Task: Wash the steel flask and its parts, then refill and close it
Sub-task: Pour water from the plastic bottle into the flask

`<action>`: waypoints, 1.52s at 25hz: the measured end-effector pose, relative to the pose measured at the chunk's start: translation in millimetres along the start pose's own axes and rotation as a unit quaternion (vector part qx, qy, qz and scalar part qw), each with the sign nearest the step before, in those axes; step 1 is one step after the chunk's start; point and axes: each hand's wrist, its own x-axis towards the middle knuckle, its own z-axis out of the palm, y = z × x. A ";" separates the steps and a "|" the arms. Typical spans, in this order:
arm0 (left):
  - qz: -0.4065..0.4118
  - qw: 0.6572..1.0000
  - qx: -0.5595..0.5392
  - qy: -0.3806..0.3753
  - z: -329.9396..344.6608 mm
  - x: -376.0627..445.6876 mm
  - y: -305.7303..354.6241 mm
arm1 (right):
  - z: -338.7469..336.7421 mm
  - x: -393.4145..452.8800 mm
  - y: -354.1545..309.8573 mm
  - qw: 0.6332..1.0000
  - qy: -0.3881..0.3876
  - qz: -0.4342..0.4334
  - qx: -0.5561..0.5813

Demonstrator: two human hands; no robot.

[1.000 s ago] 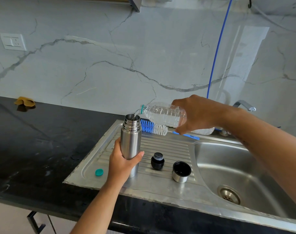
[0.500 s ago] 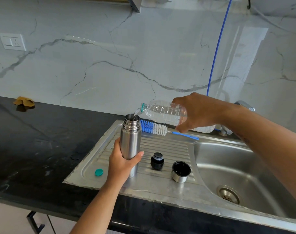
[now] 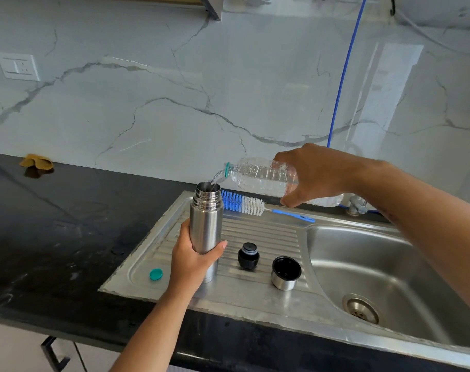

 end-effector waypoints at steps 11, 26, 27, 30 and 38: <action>0.003 1.000 0.006 0.004 0.6 0.4 -0.4 | -3.1 2.7 0.6 1.000 -0.010 -0.001 -0.016; 0.005 1.000 -0.002 0.003 1.0 1.3 -2.8 | -13.6 2.1 -5.0 1.000 -0.011 -0.009 -0.026; 0.006 1.000 0.000 0.004 0.7 1.0 -2.7 | -13.6 2.0 -5.0 0.999 -0.010 -0.009 -0.029; 0.008 1.000 0.002 0.005 -0.1 0.7 -1.9 | -13.2 1.6 -4.9 0.999 -0.013 -0.009 -0.037; 0.007 1.000 0.007 0.004 0.4 0.9 -2.1 | -16.3 3.6 -4.7 0.998 -0.026 -0.002 -0.054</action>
